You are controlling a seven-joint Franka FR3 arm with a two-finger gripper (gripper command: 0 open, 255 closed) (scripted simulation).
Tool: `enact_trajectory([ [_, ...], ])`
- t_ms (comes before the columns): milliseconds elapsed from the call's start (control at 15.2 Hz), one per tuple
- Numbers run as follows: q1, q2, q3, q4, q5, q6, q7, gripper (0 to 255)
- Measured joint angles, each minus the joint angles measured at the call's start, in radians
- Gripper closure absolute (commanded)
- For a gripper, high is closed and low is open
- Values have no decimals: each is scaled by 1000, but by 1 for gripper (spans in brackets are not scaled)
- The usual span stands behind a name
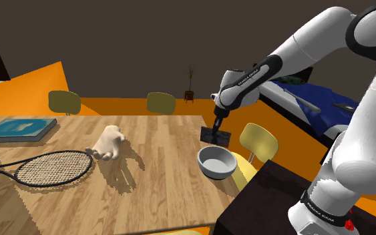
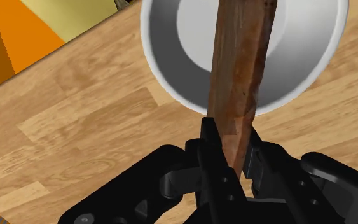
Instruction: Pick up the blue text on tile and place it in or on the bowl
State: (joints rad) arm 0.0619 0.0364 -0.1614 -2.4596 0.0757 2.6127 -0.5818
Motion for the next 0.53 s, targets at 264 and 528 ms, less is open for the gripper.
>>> enact_trajectory([
  [264,3,-102,3,-142,-30,43,31,255],
  [528,9,-56,5,-154,-9,100,17,255],
])
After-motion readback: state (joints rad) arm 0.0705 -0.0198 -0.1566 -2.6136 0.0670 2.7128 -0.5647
